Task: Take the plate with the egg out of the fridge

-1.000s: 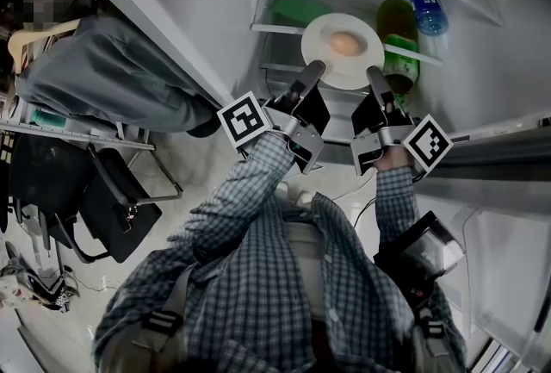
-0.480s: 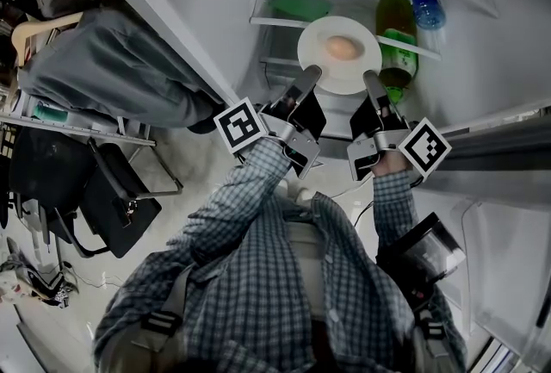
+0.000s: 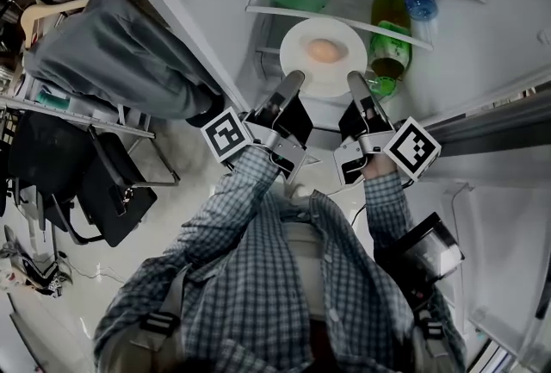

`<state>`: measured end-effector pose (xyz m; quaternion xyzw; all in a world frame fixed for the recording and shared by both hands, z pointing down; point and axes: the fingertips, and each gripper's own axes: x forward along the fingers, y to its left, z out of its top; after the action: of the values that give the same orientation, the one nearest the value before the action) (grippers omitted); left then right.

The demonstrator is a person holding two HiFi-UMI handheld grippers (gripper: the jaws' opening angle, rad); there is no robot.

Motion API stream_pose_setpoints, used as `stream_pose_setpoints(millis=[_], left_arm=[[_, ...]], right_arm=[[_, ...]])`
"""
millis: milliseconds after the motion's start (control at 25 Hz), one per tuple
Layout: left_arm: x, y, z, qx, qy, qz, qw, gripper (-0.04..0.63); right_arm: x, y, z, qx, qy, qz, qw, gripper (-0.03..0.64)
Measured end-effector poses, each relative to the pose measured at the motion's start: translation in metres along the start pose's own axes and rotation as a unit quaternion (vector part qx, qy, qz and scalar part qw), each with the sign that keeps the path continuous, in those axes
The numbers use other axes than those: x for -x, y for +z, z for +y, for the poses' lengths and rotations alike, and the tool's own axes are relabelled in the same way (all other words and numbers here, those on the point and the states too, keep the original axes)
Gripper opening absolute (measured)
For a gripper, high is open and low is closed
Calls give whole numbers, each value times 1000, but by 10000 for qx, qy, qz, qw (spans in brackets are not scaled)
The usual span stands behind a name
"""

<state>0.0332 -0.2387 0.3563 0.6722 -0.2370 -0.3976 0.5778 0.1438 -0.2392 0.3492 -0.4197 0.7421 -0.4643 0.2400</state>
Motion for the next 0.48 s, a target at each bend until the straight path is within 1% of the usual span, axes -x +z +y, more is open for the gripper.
stream_pose_setpoints(millis=[120,320,480], left_arm=[[10,-8,-4,-47,11,-107,9999,57],[20,-22,-10,-69,-20,-209,9998,57],[27,-30,-15,-108,-27,-216,9997,57]], right_arm=[[9,-4,2,-75,43,91,9999,54],[24,-7,6,-54,123,157,9998,54],[33,-9,14,11,213,153,9997,54]])
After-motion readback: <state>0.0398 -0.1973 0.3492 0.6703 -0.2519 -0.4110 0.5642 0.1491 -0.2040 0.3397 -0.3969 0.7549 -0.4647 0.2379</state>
